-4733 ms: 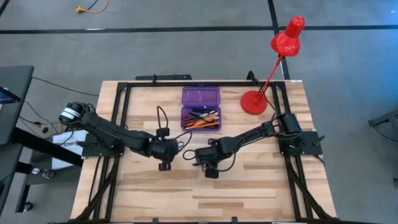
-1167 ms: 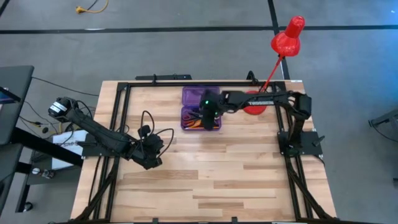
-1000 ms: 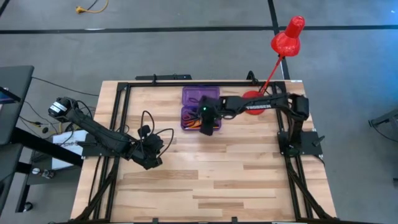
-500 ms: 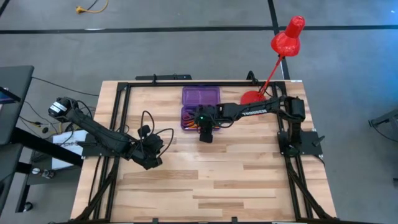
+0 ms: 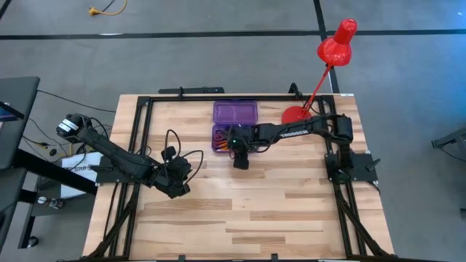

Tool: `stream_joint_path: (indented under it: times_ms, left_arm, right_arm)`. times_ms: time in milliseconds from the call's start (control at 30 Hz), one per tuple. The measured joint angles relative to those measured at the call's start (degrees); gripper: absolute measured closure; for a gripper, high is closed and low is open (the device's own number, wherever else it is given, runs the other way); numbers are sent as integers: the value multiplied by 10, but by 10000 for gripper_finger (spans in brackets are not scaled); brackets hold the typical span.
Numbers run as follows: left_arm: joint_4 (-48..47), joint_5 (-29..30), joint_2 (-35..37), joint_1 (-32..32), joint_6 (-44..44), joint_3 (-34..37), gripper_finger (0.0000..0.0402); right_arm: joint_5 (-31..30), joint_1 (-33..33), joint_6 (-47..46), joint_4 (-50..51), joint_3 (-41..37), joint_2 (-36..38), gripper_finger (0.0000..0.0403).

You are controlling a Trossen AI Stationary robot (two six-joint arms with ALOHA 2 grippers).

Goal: Pick & place school supplies into a supply box
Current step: Move the purple supply box to the center of the table

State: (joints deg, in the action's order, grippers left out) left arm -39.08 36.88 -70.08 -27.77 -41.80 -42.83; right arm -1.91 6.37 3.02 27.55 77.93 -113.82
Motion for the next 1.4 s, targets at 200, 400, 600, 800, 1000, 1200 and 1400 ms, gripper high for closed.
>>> stream_joint_path:
  times_ms: [200,400,600,800,1000,1200,1400]
  left_arm:
    - [0,-2,0,0,0,0,319]
    - [0,-2,0,0,0,0,319]
    - [-7,19,0,0,-15,0,319]
    - [-64,60,0,0,-86,0,319]
    - [-71,76,0,1,-94,0,319]
    - [-70,84,0,12,-94,0,319]
    - [-64,80,0,22,-92,0,319]
  right_arm:
    - [3,0,-11,9,-1,-9,299]
    - [3,-8,-9,8,-1,-9,385]
    - [3,-25,-4,23,-1,-9,394]
    - [8,-64,1,47,-1,-3,399]
    - [23,-121,31,56,-1,5,401]
    - [28,-179,51,84,-1,14,402]
    - [35,-235,60,129,-2,13,402]
